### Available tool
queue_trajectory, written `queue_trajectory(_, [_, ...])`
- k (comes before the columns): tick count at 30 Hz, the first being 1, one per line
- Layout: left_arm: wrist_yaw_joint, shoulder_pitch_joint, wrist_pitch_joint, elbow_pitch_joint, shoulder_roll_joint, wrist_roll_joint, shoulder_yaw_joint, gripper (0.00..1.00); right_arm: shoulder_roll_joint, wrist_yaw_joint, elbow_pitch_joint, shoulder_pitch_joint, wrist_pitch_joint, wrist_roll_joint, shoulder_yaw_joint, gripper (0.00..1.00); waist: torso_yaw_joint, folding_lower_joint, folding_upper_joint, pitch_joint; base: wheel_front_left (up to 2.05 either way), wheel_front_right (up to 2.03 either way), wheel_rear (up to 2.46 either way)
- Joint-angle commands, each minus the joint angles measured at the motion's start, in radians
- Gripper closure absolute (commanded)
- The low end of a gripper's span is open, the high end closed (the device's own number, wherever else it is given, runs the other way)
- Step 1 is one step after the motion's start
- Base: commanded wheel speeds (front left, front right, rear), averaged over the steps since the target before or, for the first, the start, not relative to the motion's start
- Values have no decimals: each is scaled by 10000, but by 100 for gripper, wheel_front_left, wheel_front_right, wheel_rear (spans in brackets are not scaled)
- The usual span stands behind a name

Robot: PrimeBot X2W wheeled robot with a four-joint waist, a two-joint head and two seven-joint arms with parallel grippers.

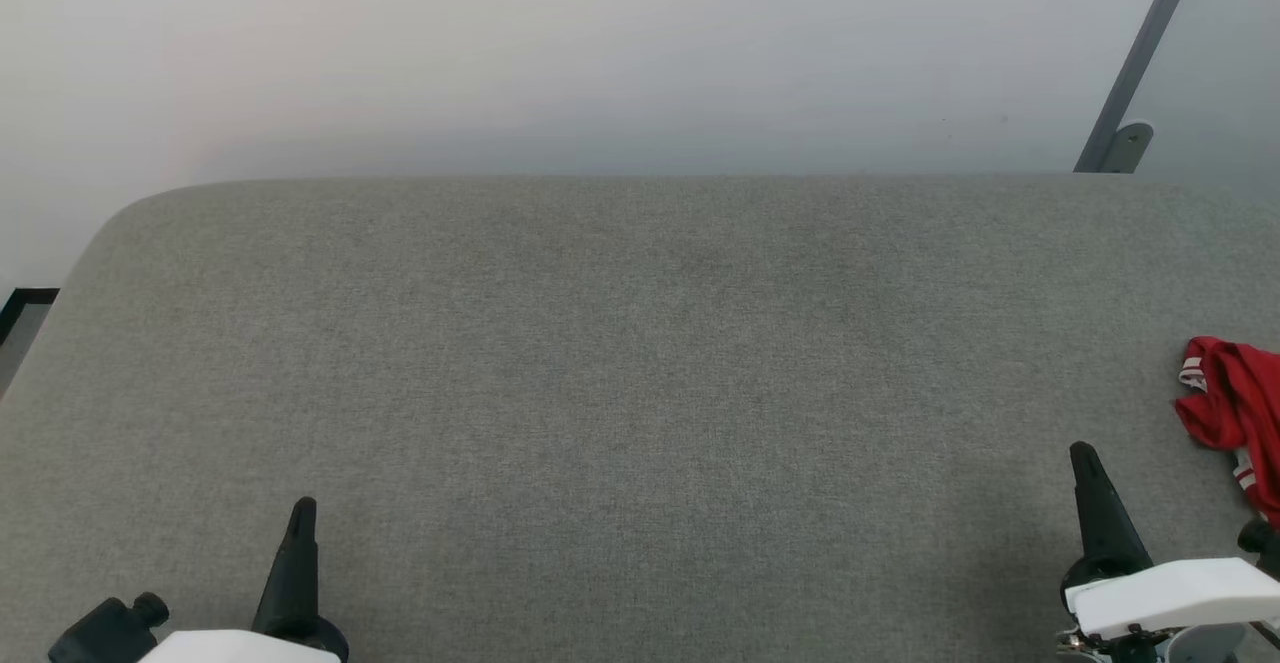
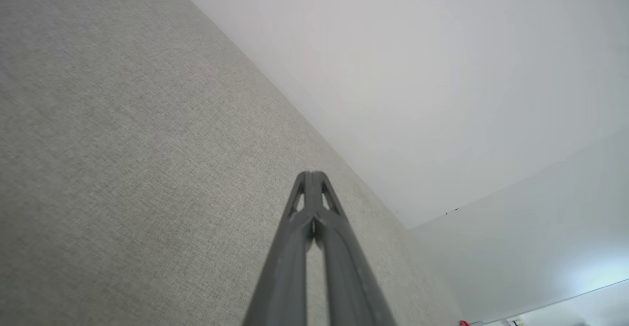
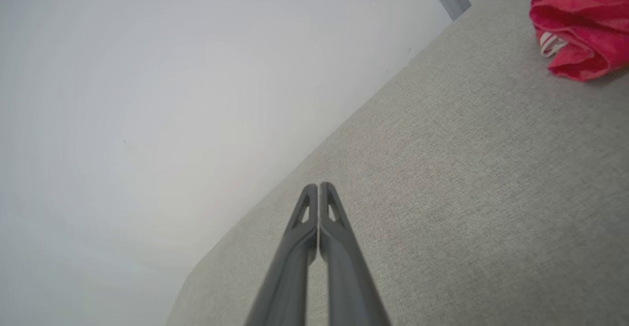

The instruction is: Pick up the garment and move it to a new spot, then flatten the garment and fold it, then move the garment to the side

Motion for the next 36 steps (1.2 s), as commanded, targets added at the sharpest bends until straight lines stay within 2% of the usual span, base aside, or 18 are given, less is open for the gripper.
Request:
queue_trajectory(1, [9,-313,56,-70,32,-265,88,100,-10,1,-70,-254,57,292,-33,100,-5,0,-1,4,0,0,0])
queue_trajectory(36, [15,-1134,1017,334,-314,-3324,466,100,179,1,169,-750,801,3599,-63,100,-159,0,-1,108,0,0,0])
